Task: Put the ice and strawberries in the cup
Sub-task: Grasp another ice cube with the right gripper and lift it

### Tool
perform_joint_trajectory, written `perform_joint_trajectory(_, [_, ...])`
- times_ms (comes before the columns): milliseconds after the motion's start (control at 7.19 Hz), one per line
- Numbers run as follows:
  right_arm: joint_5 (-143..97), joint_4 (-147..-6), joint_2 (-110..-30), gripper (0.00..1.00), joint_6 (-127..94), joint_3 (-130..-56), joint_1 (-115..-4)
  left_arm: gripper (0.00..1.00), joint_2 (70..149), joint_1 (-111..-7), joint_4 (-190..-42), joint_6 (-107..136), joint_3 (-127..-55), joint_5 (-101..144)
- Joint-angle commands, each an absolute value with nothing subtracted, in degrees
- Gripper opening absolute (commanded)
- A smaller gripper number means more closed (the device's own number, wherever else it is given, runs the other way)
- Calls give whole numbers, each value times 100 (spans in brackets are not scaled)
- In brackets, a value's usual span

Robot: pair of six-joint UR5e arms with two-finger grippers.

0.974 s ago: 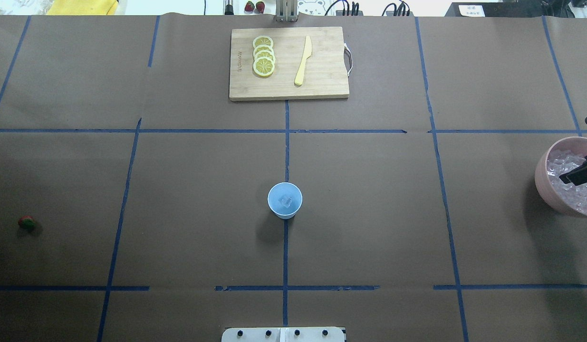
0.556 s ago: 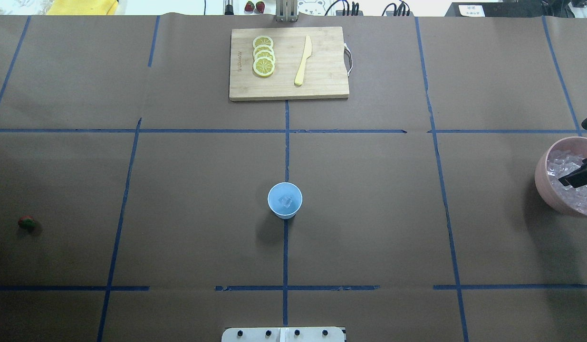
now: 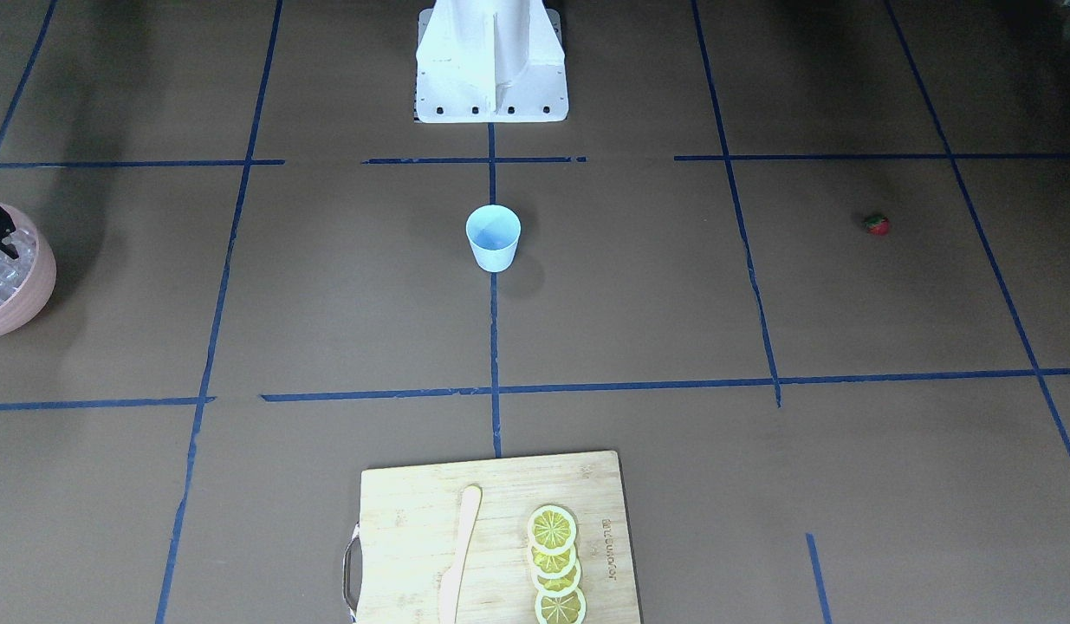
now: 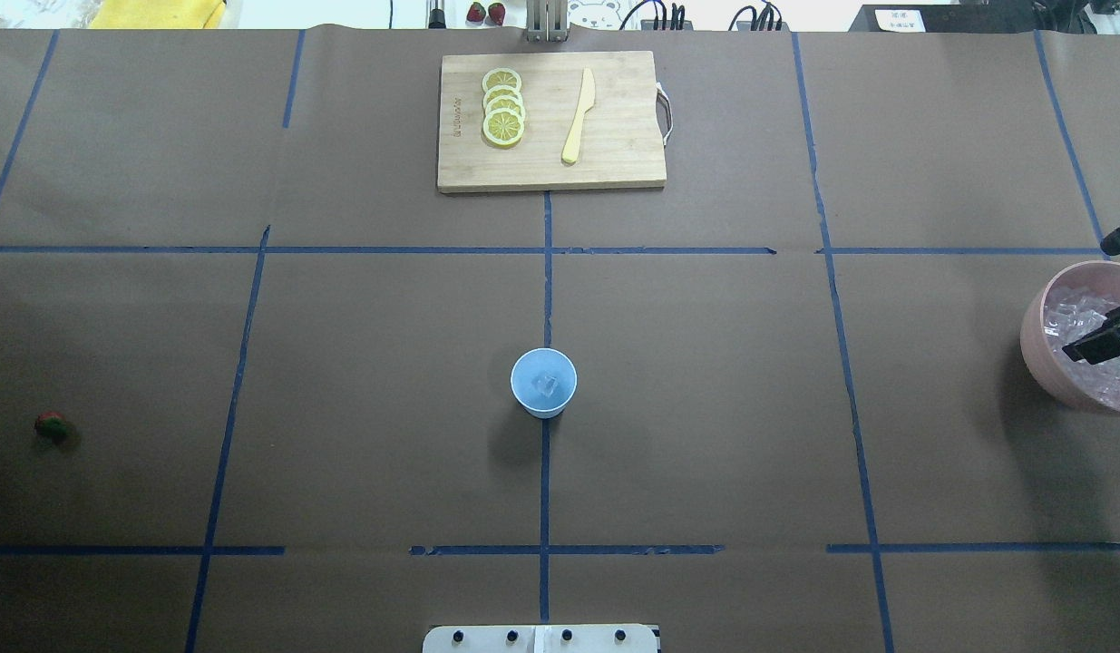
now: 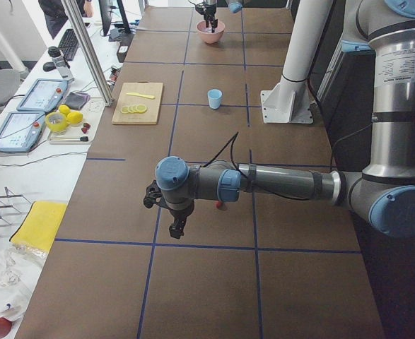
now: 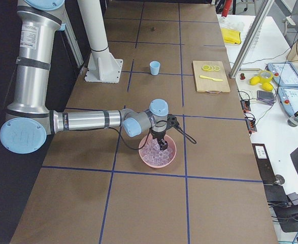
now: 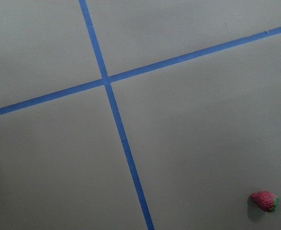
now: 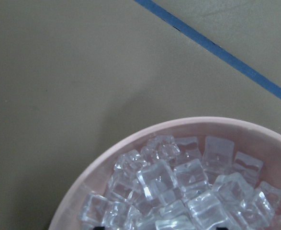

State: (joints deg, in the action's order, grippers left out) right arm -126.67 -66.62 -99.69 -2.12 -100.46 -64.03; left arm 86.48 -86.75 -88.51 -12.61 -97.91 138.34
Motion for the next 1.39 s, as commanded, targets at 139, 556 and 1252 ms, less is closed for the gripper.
perform_joint_trajectory(139, [-12665, -6662, -9967, 35, -185, -10020, -6390, 100, 8648, -8675, -8851, -1257, -9791, 13834])
perform_joint_trajectory(556, [-12665, -6662, -9967, 4, -150, -10055, -6398, 100, 8648, -8675, -8851, -1257, -9800, 13834])
perform_joint_trajectory(1252, [-13139, -7432, -9958, 2, -1258, -11017, -7241, 100, 8657, -8675, -8851, -1257, -9800, 13834])
